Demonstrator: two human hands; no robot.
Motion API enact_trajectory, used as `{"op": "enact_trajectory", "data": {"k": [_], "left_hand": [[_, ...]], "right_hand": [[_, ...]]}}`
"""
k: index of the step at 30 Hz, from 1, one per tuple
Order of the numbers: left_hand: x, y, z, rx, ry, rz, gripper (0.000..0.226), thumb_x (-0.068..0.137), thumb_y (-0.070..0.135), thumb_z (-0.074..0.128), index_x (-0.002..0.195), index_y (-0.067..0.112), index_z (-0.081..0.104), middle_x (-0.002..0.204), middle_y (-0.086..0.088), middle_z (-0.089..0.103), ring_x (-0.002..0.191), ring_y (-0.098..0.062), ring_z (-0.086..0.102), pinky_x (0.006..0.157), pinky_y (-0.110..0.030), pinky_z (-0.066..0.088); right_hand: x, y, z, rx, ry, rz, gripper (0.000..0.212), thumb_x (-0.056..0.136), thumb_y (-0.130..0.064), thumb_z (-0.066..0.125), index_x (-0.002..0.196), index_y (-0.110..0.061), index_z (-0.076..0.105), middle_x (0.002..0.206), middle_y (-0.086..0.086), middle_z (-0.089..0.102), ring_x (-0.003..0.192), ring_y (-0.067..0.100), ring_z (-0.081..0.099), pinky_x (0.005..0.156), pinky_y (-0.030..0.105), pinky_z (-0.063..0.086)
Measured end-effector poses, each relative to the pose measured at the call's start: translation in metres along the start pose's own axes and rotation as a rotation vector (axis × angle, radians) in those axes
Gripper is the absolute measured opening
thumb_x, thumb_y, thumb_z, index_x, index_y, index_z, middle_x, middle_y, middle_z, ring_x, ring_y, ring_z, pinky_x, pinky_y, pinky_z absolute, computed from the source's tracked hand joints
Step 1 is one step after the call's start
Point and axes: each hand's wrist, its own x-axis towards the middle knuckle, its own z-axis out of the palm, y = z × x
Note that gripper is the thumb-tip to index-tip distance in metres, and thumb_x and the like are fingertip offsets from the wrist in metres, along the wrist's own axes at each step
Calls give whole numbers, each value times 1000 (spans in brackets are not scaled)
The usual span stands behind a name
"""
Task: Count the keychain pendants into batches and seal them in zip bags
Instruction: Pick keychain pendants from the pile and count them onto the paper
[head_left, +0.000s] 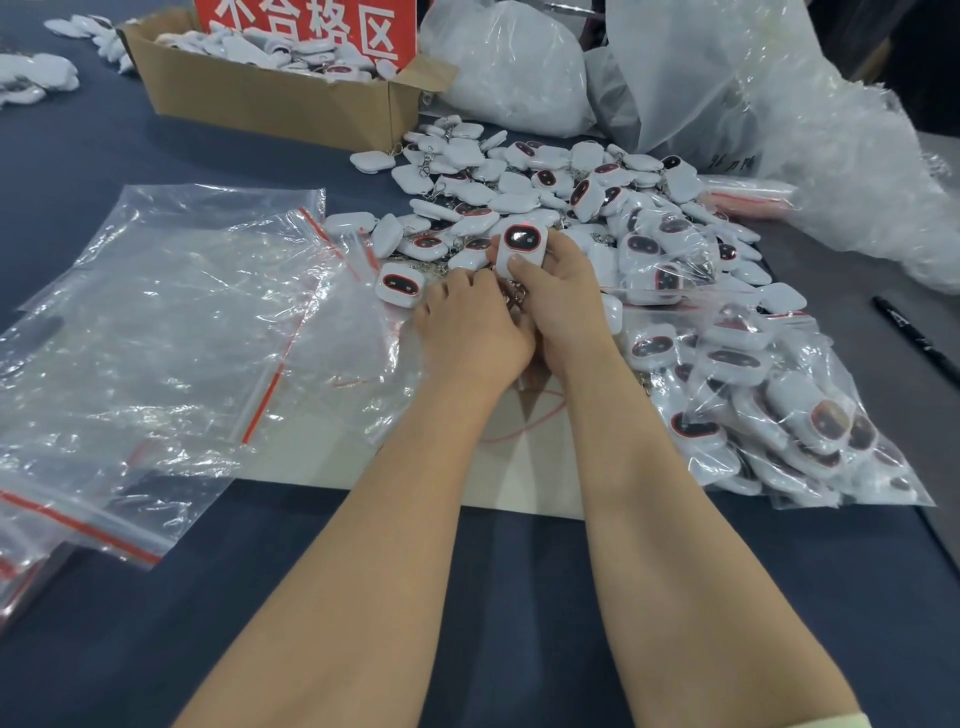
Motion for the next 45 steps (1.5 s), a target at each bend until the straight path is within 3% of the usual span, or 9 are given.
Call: {"op": "enact_trajectory", "data": {"k": [9, 16, 19, 24, 31, 34, 38, 42, 45], "left_hand": [[5, -3, -13, -227, -41, -111, 19, 84, 33, 64, 78, 16, 59, 77, -1, 57, 90, -27, 59, 67, -27, 37], [2, -5, -19, 82, -53, -64, 34, 83, 41, 64, 107, 18, 66, 124, -10, 49, 120, -33, 41, 98, -40, 35], [0, -5, -21, 15, -96, -27, 28, 82, 35, 63, 99, 13, 66, 114, -11, 60, 106, -33, 55, 86, -36, 45], [-2, -3, -24, -245, -65, -71, 8, 87, 17, 56, 84, 10, 55, 103, -14, 64, 90, -30, 56, 68, -28, 36], [0, -10, -14, -491, 35, -160, 11, 84, 8, 54, 93, 10, 60, 87, 0, 54, 79, -18, 45, 60, -16, 26], [1, -10, -11, -572, 35, -196, 11, 85, 11, 55, 95, 15, 57, 90, 2, 59, 83, -20, 53, 63, -20, 34], [4, -11, -13, -852, 95, -329, 16, 86, 8, 56, 93, 19, 46, 86, -2, 60, 92, -31, 64, 84, -46, 52], [1, -5, -17, -787, 246, -199, 17, 84, 7, 52, 96, 18, 49, 76, 12, 52, 78, -14, 58, 71, -13, 45], [-5, 6, -19, -691, 333, -5, 17, 84, 6, 51, 95, 19, 52, 86, 8, 56, 75, -13, 53, 65, -17, 40]], "right_hand": [[4, -32, -6, -151, 15, 27, 18, 91, -9, 61, 106, -10, 52, 101, 10, 60, 91, 27, 67, 78, 36, 60], [2, -56, -15, -376, 153, -61, 21, 91, -23, 63, 101, -14, 46, 100, 7, 56, 65, 16, 64, 81, 39, 58], [-3, -62, -13, -347, 43, 6, 17, 91, -14, 61, 92, -8, 45, 82, 6, 52, 54, 17, 68, 68, 36, 61], [-11, -61, -9, -427, -154, 165, 18, 85, -5, 57, 84, -12, 40, 77, 11, 42, 69, 35, 72, 92, 64, 46], [-14, -56, -10, -478, -185, 191, 13, 87, -5, 61, 90, -9, 48, 115, 30, 62, 72, 29, 71, 81, 47, 58], [-10, -54, -13, -475, -172, 193, 12, 89, -7, 62, 82, -8, 51, 103, 23, 67, 81, 32, 72, 80, 44, 59], [-11, -50, -12, -808, -223, 138, 23, 87, -8, 60, 107, 2, 55, 101, 20, 65, 94, 37, 68, 88, 52, 54], [-14, -50, -11, -817, -320, 112, 2, 86, -3, 59, 87, -4, 60, 70, 11, 63, 60, 16, 67, 60, 26, 59], [-14, -47, -9, -868, -321, 121, 19, 85, 4, 51, 70, -5, 59, 56, 5, 59, 44, 11, 61, 52, 21, 55]]}}
